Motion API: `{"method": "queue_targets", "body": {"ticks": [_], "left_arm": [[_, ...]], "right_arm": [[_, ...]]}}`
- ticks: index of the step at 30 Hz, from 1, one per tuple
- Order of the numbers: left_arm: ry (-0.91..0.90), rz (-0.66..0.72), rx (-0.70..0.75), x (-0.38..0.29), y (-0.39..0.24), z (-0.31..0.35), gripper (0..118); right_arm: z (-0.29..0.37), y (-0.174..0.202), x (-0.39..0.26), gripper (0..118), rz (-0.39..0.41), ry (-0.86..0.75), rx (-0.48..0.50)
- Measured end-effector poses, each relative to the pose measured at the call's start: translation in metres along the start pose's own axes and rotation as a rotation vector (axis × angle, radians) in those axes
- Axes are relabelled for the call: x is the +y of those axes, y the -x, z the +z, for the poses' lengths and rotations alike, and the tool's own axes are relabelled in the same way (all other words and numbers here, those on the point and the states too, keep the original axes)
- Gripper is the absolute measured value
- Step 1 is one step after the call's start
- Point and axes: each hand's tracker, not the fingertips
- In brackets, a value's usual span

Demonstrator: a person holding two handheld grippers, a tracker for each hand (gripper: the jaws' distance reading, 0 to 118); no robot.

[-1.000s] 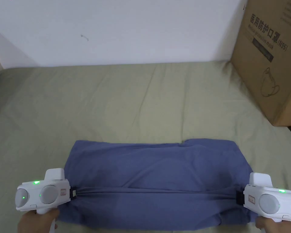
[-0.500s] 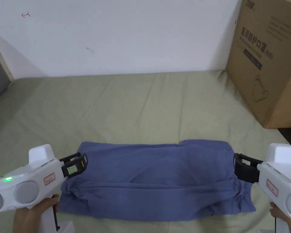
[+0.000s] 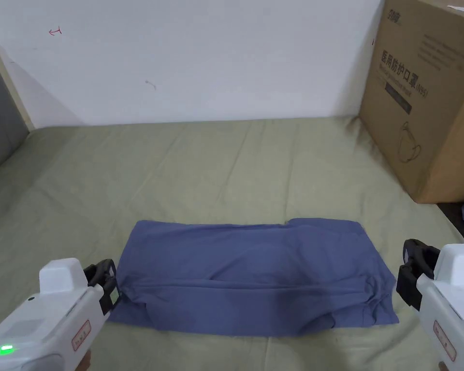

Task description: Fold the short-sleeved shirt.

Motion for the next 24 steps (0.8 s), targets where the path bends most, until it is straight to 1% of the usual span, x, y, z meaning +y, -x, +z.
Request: {"method": "queue_targets", "body": {"ticks": [2, 4, 7, 9, 13, 14, 15, 17, 18, 19, 20, 21, 22, 24], "left_arm": [[0.029, -0.001, -0.006, -0.003, 0.002, -0.002, 0], [0.052, 0.003, -0.007, -0.006, 0.006, -0.008, 0], [0.146, -0.018, 0.017, -0.005, 0.015, -0.031, 0], [0.248, -0.013, 0.029, -0.003, 0.027, -0.058, 0], [0.358, 0.051, 0.060, -0.009, 0.054, -0.111, 0], [0.409, 0.058, 0.060, -0.011, 0.061, -0.127, 1], [0.461, 0.062, 0.077, -0.014, 0.066, -0.142, 4], [0.539, 0.077, 0.102, -0.022, 0.075, -0.167, 24], [0.562, 0.078, 0.120, -0.028, 0.078, -0.178, 42], [0.593, 0.064, 0.142, -0.032, 0.080, -0.187, 67], [0.615, 0.052, 0.167, -0.036, 0.081, -0.195, 80], [0.632, 0.038, 0.180, -0.041, 0.081, -0.199, 87], [0.638, 0.036, 0.182, -0.044, 0.081, -0.202, 89], [0.659, 0.037, 0.188, -0.051, 0.082, -0.212, 89]], "right_arm": [[-0.001, 0.000, 0.000, 0, -0.011, 0.011, 0.014], [-0.006, 0.000, -0.001, 0, -0.006, 0.017, 0.015], [-0.013, -0.001, -0.001, 0, -0.012, 0.029, 0.019], [-0.019, -0.002, 0.000, 0, -0.016, 0.039, 0.018], [-0.033, -0.004, -0.001, 0, -0.014, 0.059, 0.006], [-0.037, -0.005, -0.001, 0, -0.016, 0.064, 0.004], [-0.041, -0.005, -0.002, 0, -0.018, 0.072, 0.000], [-0.049, -0.007, -0.004, 0, -0.019, 0.089, -0.007], [-0.053, -0.008, -0.005, 0, -0.018, 0.098, -0.011], [-0.055, -0.007, -0.006, 0, -0.017, 0.106, -0.014], [-0.059, -0.007, -0.007, 0, -0.019, 0.115, -0.018], [-0.063, -0.008, -0.008, 0, -0.021, 0.124, -0.021], [-0.067, -0.009, -0.010, 1, -0.022, 0.132, -0.024], [-0.072, -0.007, -0.012, 1, -0.017, 0.151, -0.035]]}}
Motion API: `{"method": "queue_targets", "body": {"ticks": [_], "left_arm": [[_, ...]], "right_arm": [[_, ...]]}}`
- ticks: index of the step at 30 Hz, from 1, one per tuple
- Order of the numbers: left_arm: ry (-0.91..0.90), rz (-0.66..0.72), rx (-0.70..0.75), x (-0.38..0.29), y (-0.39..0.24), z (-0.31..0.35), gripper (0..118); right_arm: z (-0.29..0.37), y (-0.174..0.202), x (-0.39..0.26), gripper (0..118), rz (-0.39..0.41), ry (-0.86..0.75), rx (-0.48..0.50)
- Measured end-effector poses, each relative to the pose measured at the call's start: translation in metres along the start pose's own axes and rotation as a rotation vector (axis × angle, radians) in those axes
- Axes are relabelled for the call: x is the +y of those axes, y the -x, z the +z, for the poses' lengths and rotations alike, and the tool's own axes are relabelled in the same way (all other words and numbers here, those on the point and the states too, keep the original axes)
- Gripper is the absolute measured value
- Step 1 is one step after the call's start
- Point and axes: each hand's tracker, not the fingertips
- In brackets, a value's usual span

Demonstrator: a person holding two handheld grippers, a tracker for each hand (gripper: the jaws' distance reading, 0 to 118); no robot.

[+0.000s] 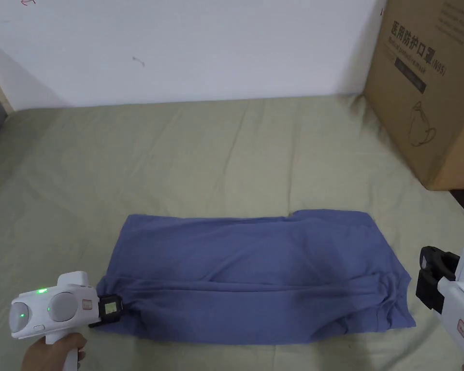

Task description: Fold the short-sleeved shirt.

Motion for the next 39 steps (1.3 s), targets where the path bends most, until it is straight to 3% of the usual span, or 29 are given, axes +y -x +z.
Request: {"method": "queue_targets", "body": {"ticks": [2, 5, 6, 7, 8, 9, 12, 13, 14, 21, 24, 25, 26, 27, 32, 39], "left_arm": [[0.051, -0.005, 0.012, -0.005, -0.002, -0.008, 81], [0.012, -0.016, 0.006, -0.013, -0.006, -0.007, 60], [0.014, -0.026, 0.000, -0.013, -0.008, -0.006, 44], [0.009, -0.045, -0.012, -0.013, -0.011, -0.004, 20], [-0.009, -0.071, -0.022, -0.013, -0.013, -0.002, 6], [-0.018, -0.086, -0.030, -0.013, -0.015, 0.003, 4], [-0.081, -0.105, -0.047, -0.014, -0.016, 0.017, 3], [-0.105, -0.100, -0.056, -0.014, -0.016, 0.026, 3], [-0.114, -0.089, -0.067, -0.013, -0.014, 0.033, 3], [-0.135, -0.059, -0.106, -0.009, -0.007, 0.051, 3], [-0.126, -0.039, -0.110, -0.013, -0.003, 0.051, 3], [-0.125, -0.031, -0.111, -0.014, -0.002, 0.051, 3], [-0.126, -0.018, -0.115, -0.015, 0.000, 0.052, 3], [-0.126, -0.006, -0.118, -0.017, 0.002, 0.053, 3], [-0.132, 0.034, -0.123, -0.031, 0.011, 0.068, 3], [-0.137, 0.073, -0.125, -0.070, 0.037, 0.095, 3]], "right_arm": [[-0.007, 0.000, -0.003, 1, -0.003, 0.018, -0.008], [-0.018, -0.002, -0.008, 1, -0.024, 0.054, -0.014], [-0.023, -0.003, -0.011, 1, -0.034, 0.069, -0.018], [-0.032, -0.008, -0.017, 2, -0.055, 0.095, -0.022], [-0.041, -0.011, -0.023, 3, -0.080, 0.133, -0.025], [-0.050, -0.014, -0.029, 9, -0.093, 0.177, -0.040], [-0.084, -0.024, -0.053, 73, -0.131, 0.301, -0.053], [-0.095, -0.026, -0.061, 84, -0.133, 0.339, -0.042], [-0.106, -0.028, -0.070, 85, -0.131, 0.373, -0.041], [-0.158, -0.034, -0.120, 78, -0.158, 0.569, -0.029], [-0.158, -0.036, -0.127, 56, -0.197, 0.551, -0.006], [-0.155, -0.035, -0.122, 40, -0.191, 0.550, -0.004], [-0.152, -0.035, -0.118, 15, -0.171, 0.538, -0.011], [-0.140, -0.029, -0.114, 8, -0.163, 0.521, 0.001], [-0.100, -0.037, -0.096, 8, -0.197, 0.438, 0.042], [-0.035, -0.050, -0.096, 8, -0.184, 0.396, 0.039]]}}
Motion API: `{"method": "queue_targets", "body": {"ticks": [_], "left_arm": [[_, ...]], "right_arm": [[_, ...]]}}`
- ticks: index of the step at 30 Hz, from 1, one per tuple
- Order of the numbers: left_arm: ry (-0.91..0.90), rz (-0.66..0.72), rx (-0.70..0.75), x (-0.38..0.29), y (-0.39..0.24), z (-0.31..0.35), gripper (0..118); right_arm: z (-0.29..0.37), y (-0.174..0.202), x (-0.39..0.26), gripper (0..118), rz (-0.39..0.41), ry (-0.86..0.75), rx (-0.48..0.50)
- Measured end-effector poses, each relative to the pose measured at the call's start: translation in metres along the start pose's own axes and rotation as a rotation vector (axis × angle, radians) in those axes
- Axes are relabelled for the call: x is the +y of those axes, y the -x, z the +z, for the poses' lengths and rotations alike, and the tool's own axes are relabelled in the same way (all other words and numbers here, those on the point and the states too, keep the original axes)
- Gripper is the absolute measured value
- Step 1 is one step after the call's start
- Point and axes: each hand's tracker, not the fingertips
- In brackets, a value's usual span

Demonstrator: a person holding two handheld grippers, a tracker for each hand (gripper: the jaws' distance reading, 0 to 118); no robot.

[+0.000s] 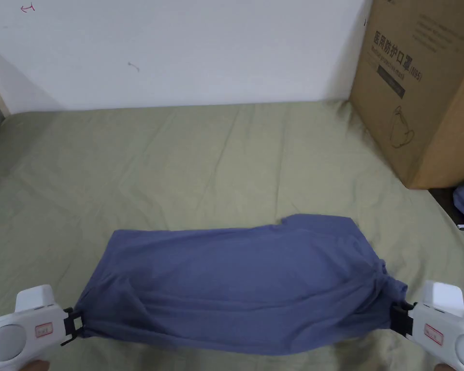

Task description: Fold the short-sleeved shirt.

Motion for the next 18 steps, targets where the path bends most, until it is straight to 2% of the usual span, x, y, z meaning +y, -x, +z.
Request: {"method": "queue_targets", "body": {"ticks": [4, 9, 13, 16, 17, 18], "left_arm": [[0.052, 0.028, 0.005, -0.042, 0.010, 0.014, 3], [0.122, 0.073, 0.026, -0.079, 0.024, -0.004, 3], [0.132, 0.089, 0.048, -0.077, 0.023, -0.014, 3], [0.145, 0.040, 0.071, -0.075, 0.015, -0.013, 3], [0.148, 0.032, 0.071, -0.074, 0.012, -0.011, 5], [0.151, 0.032, 0.065, -0.071, 0.009, -0.005, 13]], "right_arm": [[0.012, -0.016, -0.032, 8, -0.039, 0.043, 0.008], [-0.013, -0.026, -0.069, 8, -0.057, 0.146, -0.026], [-0.028, -0.022, -0.076, 8, -0.066, 0.169, -0.047], [-0.020, -0.013, -0.071, 8, -0.048, 0.167, -0.067], [-0.016, -0.011, -0.070, 9, -0.047, 0.164, -0.069], [-0.012, -0.009, -0.067, 13, -0.052, 0.160, -0.073]]}}
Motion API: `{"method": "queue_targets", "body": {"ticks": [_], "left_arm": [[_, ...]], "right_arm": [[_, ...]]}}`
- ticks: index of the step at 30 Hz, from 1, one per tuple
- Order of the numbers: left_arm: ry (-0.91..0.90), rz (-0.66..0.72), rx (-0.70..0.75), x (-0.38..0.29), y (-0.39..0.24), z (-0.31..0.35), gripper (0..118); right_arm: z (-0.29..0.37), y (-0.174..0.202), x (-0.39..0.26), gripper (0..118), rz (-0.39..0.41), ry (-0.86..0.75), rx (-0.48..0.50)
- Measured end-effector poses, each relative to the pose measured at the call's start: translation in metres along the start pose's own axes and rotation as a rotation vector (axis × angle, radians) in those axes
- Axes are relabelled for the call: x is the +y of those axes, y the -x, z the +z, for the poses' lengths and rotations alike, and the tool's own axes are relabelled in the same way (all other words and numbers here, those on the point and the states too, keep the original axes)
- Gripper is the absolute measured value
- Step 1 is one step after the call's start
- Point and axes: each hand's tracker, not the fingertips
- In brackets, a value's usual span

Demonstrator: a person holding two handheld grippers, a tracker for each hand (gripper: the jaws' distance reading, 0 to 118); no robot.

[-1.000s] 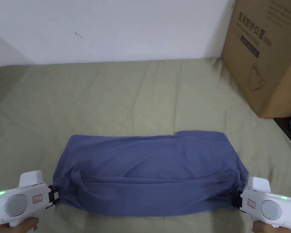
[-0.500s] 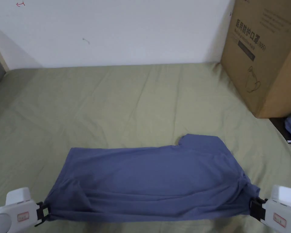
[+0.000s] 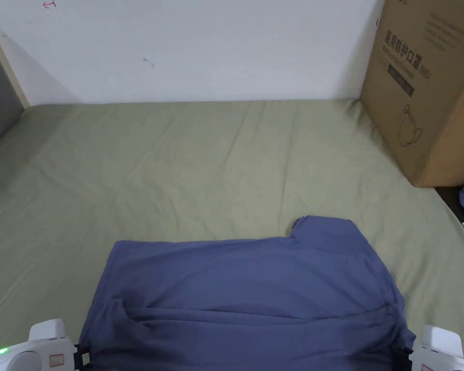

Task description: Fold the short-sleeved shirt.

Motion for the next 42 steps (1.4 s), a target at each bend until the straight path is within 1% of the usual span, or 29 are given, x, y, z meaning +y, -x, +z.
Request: {"method": "queue_targets", "body": {"ticks": [1, 3, 4, 5, 11, 14, 15, 16, 17, 18, 19, 20, 21, 22, 23, 24, 25, 27, 31, 38, 42], "left_arm": [[0.003, 0.002, 0.004, 0.002, -0.003, 0.005, 31], [-0.008, 0.004, -0.016, 0.007, -0.011, 0.021, 73], [-0.062, 0.004, -0.045, 0.012, -0.014, 0.031, 93], [-0.108, -0.003, -0.055, 0.016, -0.020, 0.044, 100], [-0.411, -0.091, -0.110, 0.050, -0.069, 0.118, 100], [-0.564, -0.114, -0.148, 0.062, -0.091, 0.146, 99], [-0.605, -0.127, -0.156, 0.065, -0.097, 0.151, 98], [-0.637, -0.138, -0.159, 0.068, -0.102, 0.155, 95], [-0.671, -0.148, -0.153, 0.070, -0.107, 0.158, 88], [-0.698, -0.164, -0.158, 0.071, -0.112, 0.160, 77], [-0.724, -0.168, -0.157, 0.071, -0.115, 0.160, 52], [-0.734, -0.177, -0.155, 0.073, -0.119, 0.158, 33], [-0.731, -0.185, -0.159, 0.075, -0.121, 0.156, 15], [-0.731, -0.187, -0.162, 0.077, -0.122, 0.153, 15], [-0.732, -0.192, -0.167, 0.078, -0.124, 0.149, 11], [-0.731, -0.190, -0.167, 0.081, -0.124, 0.144, 3], [-0.733, -0.192, -0.169, 0.081, -0.124, 0.141, 0], [-0.737, -0.194, -0.162, 0.083, -0.126, 0.135, 0], [-0.678, -0.196, -0.172, 0.100, -0.123, 0.115, 0], [-0.485, -0.250, -0.136, 0.161, -0.113, 0.038, 0], [-0.321, -0.211, -0.114, 0.199, -0.098, -0.017, 0]], "right_arm": [[0.007, 0.003, 0.004, 27, -0.004, -0.003, -0.012], [0.027, 0.009, 0.013, 59, 0.010, -0.059, -0.008], [0.039, 0.013, 0.020, 75, 0.018, -0.107, 0.011], [0.053, 0.018, 0.028, 81, 0.027, -0.160, 0.022], [0.128, 0.049, 0.082, 82, 0.117, -0.458, 0.098], [0.155, 0.068, 0.099, 82, 0.156, -0.583, 0.109], [0.161, 0.074, 0.103, 82, 0.165, -0.619, 0.113], [0.165, 0.079, 0.106, 82, 0.174, -0.649, 0.110], [0.169, 0.085, 0.108, 81, 0.180, -0.682, 0.101], [0.172, 0.091, 0.108, 80, 0.187, -0.703, 0.086], [0.173, 0.095, 0.109, 78, 0.199, -0.721, 0.076], [0.174, 0.099, 0.109, 72, 0.204, -0.739, 0.065], [0.174, 0.102, 0.109, 57, 0.206, -0.746, 0.061], [0.171, 0.102, 0.110, 57, 0.208, -0.749, 0.064], [0.169, 0.104, 0.111, 50, 0.210, -0.757, 0.064], [0.168, 0.106, 0.112, 35, 0.209, -0.760, 0.059], [0.165, 0.107, 0.113, 0, 0.213, -0.761, 0.059], [0.161, 0.105, 0.117, 0, 0.216, -0.760, 0.070], [0.150, 0.106, 0.124, 0, 0.235, -0.746, 0.054], [0.122, 0.109, 0.144, 0, 0.227, -0.707, 0.053], [0.101, 0.111, 0.153, 0, 0.237, -0.671, 0.038]]}}
